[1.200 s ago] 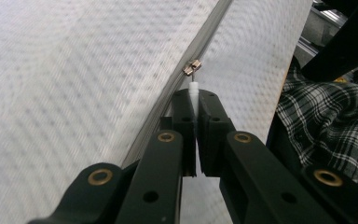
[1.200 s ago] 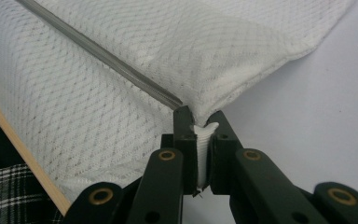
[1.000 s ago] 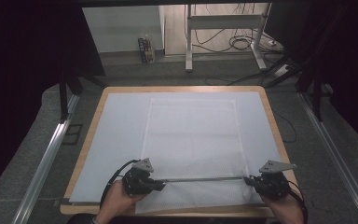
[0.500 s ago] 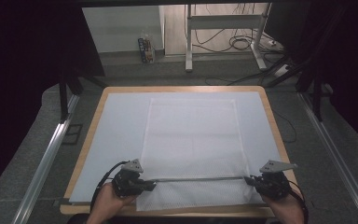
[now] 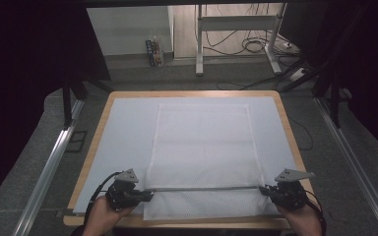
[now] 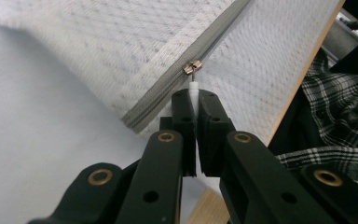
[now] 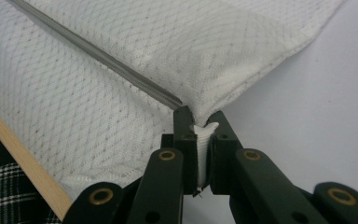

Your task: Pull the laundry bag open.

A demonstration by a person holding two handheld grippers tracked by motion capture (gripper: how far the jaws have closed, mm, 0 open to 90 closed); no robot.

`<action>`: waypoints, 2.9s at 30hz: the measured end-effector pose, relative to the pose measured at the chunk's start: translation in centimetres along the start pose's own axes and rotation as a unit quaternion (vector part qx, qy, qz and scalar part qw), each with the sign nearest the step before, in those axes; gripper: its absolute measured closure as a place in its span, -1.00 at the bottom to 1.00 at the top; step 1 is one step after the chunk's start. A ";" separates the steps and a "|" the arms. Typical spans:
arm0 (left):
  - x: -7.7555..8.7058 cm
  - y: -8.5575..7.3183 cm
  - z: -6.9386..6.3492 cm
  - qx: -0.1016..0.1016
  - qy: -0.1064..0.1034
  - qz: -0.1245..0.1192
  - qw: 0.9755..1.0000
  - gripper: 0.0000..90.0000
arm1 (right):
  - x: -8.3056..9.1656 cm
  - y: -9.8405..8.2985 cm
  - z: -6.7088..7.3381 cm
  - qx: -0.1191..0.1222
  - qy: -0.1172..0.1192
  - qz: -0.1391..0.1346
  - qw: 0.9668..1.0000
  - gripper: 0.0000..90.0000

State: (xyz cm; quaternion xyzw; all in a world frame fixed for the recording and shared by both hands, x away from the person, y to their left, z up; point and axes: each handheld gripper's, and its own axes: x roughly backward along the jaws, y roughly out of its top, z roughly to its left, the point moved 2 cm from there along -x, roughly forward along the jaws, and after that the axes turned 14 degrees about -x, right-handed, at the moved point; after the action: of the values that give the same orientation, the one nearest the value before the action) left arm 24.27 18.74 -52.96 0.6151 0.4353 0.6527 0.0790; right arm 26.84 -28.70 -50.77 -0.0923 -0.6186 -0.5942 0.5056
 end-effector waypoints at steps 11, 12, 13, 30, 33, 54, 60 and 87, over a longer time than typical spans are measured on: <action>1.1 -1.2 0.4 0.021 0.020 -0.002 1.000 0.95 | 0.0 0.0 -0.2 -0.003 -0.004 0.003 1.000 0.87; 1.2 -1.3 0.5 0.020 0.021 0.001 1.000 0.95 | 0.0 -0.1 -0.2 -0.003 -0.007 0.004 1.000 0.87; 1.2 -1.4 0.5 0.023 0.026 0.002 0.999 0.95 | -0.1 -0.1 -0.1 -0.004 -0.007 0.004 1.000 0.88; 0.9 -1.5 0.2 0.027 0.030 0.047 0.998 0.93 | -0.7 -0.7 0.3 0.005 -0.003 0.037 0.999 0.82; 0.7 -1.5 0.0 0.018 0.043 0.049 0.998 0.91 | -0.7 -0.8 0.3 0.006 -0.003 0.040 0.999 0.74; 0.5 -0.8 -0.3 -0.002 0.123 -0.006 0.992 -0.57 | -0.5 0.1 0.6 0.024 -0.030 -0.027 0.999 -0.74; 1.1 -1.0 -0.7 0.001 0.140 -0.023 0.990 -0.75 | -0.3 0.1 1.0 0.034 -0.021 -0.038 0.998 -0.85; 2.9 -4.3 -1.5 -0.005 0.218 -0.040 0.975 -0.98 | 1.1 -2.4 0.8 0.014 -0.012 -0.038 0.999 -1.00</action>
State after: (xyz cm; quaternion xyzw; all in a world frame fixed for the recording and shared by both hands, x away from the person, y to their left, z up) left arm 20.45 22.52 -53.53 0.4392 0.4634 0.7696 0.0114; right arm 24.17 -29.25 -51.31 -0.0692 -0.6361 -0.6031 0.4764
